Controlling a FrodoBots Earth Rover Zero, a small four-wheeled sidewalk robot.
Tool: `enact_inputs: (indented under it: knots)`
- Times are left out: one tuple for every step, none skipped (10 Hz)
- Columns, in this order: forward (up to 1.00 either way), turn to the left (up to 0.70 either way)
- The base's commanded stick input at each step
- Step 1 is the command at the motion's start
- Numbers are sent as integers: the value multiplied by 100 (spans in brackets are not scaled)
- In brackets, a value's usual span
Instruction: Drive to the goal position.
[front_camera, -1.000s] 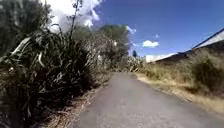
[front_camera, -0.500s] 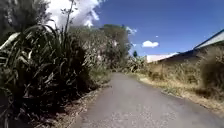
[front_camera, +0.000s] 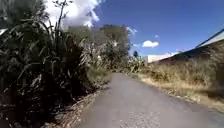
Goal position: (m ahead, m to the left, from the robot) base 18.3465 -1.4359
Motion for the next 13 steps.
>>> enact_inputs:
  knots:
    - [70,0]
    - [70,0]
    - [70,0]
    - [70,0]
    - [70,0]
    - [70,-2]
    - [70,-8]
    - [70,-10]
    - [70,-12]
    - [70,-13]
    - [70,-13]
    - [70,-14]
    - [70,-12]
